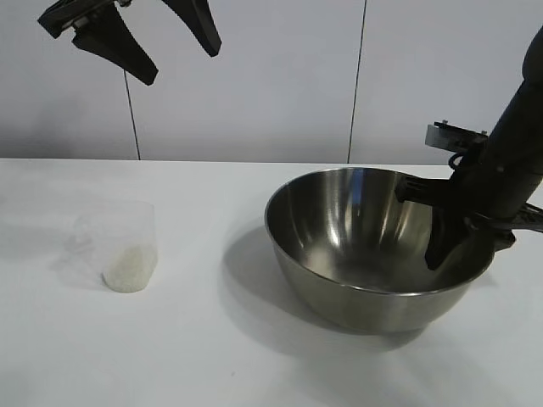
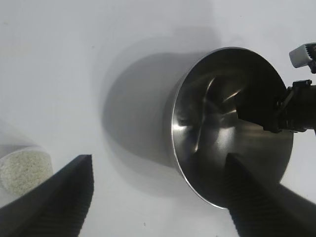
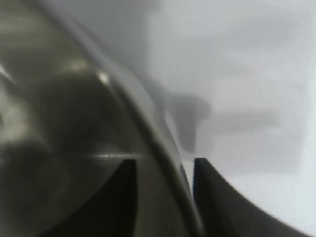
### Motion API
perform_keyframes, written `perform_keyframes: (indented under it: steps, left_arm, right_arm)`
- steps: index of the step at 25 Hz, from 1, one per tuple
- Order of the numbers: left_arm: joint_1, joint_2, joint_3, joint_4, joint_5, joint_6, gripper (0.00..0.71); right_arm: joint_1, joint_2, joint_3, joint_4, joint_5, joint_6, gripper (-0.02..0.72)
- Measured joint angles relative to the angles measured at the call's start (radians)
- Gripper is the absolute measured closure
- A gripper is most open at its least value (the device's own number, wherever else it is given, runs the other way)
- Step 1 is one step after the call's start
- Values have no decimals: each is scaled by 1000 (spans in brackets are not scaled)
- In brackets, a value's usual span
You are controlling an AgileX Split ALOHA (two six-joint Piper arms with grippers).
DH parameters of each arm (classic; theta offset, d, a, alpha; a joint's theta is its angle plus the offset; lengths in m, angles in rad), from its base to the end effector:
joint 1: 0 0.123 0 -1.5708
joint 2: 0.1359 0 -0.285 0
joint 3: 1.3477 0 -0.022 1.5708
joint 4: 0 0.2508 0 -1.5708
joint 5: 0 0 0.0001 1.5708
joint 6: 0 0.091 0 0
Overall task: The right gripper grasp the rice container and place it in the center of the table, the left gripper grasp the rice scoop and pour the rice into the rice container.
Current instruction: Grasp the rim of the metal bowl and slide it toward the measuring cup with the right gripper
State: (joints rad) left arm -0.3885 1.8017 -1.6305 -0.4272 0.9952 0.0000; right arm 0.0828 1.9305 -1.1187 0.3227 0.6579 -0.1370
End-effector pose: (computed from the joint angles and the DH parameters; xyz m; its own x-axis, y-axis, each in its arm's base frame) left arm 0.3558 -0.1798 0.3165 -0.8975 0.1237 -0.4233 0.3126 0.8555 -0.4129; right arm 0.3541 0.0471 0.1367 -0.9815 0.0380 -0.1876 -0.0030 0.9769 0.2138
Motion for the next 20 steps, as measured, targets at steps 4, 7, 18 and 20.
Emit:
perform_keyframes:
  steps: [4,7,18,20]
  left_arm:
    - [0,0,0,0,0,0,179]
    - [0,0,0,0,0,0,179]
    - [0,0,0,0,0,0,179]
    - [0,0,0,0,0,0,179]
  right_arm:
    - [0,-20,0,11,15,-24,692]
    - [-1,-46,1,33,36,-68,693]
    - [-6,-76,-79,109,168,-122,693]
    - [34,-76,-79,110,157,-104,693]
